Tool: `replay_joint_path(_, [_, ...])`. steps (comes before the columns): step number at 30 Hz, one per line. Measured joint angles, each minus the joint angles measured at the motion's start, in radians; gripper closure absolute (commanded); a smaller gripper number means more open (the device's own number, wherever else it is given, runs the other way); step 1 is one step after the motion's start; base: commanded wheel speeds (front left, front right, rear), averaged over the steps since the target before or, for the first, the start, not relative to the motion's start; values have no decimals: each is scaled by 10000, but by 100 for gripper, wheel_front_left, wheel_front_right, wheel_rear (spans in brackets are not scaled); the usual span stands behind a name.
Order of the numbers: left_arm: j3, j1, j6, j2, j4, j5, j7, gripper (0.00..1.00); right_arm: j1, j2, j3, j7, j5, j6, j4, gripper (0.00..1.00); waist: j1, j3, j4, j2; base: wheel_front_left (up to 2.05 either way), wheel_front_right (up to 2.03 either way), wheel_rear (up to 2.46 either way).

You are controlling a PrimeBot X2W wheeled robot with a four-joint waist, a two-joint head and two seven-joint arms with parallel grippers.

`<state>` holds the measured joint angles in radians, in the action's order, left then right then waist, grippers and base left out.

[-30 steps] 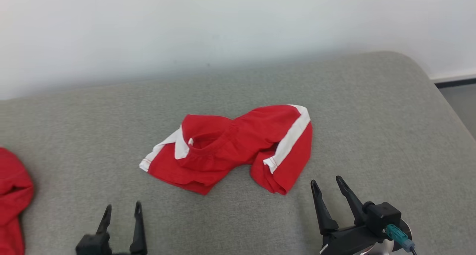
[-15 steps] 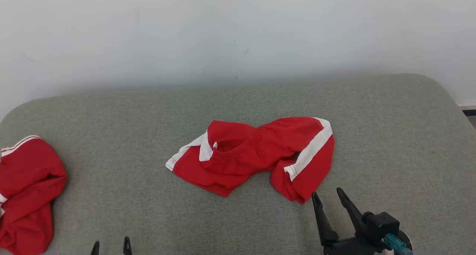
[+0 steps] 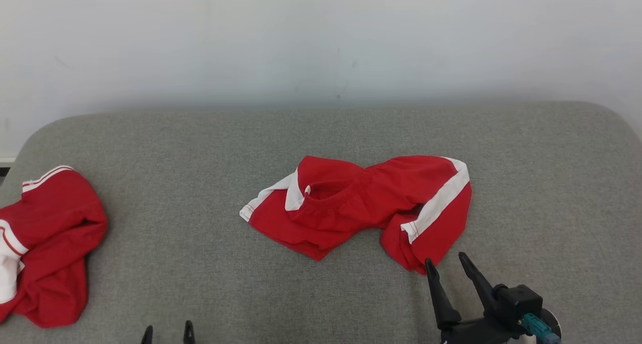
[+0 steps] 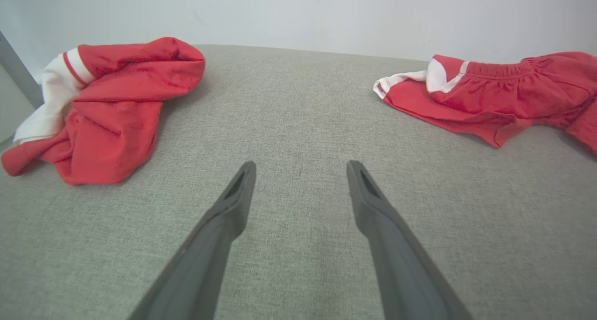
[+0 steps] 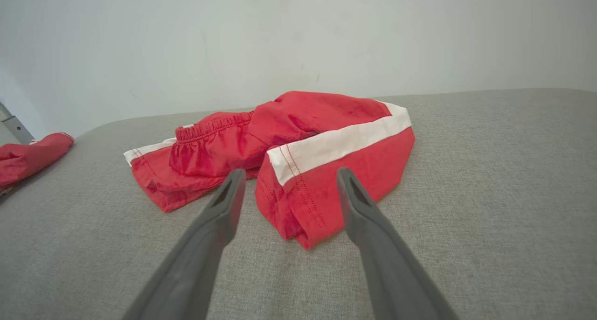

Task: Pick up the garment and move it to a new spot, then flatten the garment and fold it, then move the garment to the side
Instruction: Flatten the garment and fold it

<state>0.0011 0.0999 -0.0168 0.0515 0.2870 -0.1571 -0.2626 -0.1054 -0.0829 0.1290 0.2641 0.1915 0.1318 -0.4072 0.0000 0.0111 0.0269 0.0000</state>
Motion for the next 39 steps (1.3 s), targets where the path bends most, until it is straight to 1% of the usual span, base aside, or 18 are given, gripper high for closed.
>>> replay_joint_path(2, [-240,-58,-182,4,-13,-111,0,0,-73,-35,-134,0,-35,0,6,0,0,89,78,0,0,0,0])
replay_joint_path(9, [-575,-335,-194,-8,-33,-257,0,0,-395,-31,-518,0,-272,0,102,0,1,552,357,0,0,0,0])
replay_joint_path(14, [-744,-529,-171,-6,-40,-368,0,0,-618,-23,-738,0,-389,0,58,0,1,969,657,1,0,0,0])
replay_joint_path(19, [-1011,-716,-59,-8,-52,-560,0,0,-840,-17,-882,0,-545,0,29,0,2,1450,986,1,0,0,0])
replay_joint_path(29, [-1239,-881,77,-8,-48,-731,0,0,-1003,-27,-1158,0,-711,0,10,0,2,1882,1271,1,0,0,0])
replay_joint_path(31, [-1250,-901,82,-8,-48,-752,0,0,-1011,-23,-1246,0,-755,0,19,9,1,1911,1266,1,0,0,0])
replay_joint_path(32, [-1250,-907,86,-8,-46,-757,0,0,-1013,-21,-1279,0,-788,0,31,21,2,1924,1259,1,0,0,0])
replay_joint_path(33, [-1252,-919,88,-8,-42,-777,0,0,-1014,-17,-1304,0,-790,0,38,28,1,1933,1250,1,0,0,0])
replay_joint_path(34, [-1260,-941,90,-8,-38,-788,0,0,-1014,-8,-1356,0,-792,0,50,50,1,1941,1243,1,0,0,0])
replay_joint_path(35, [-1264,-973,94,-8,-33,-794,0,0,-1014,-4,-1402,0,-802,0,67,61,2,1948,1233,1,0,0,0])
replay_joint_path(36, [-1267,-1006,94,-6,-29,-796,0,0,-1014,0,-1448,0,-823,0,84,84,2,1951,1223,1,0,0,0])
replay_joint_path(37, [-1289,-1016,96,-8,-27,-798,0,0,-1015,15,-1507,0,-823,0,119,100,1,1956,1213,1,0,0,0])
replay_joint_path(39, [-1298,-1019,115,-8,10,-811,0,0,-1020,33,-1616,0,-823,0,205,100,2,1950,1195,1,0,0,0])
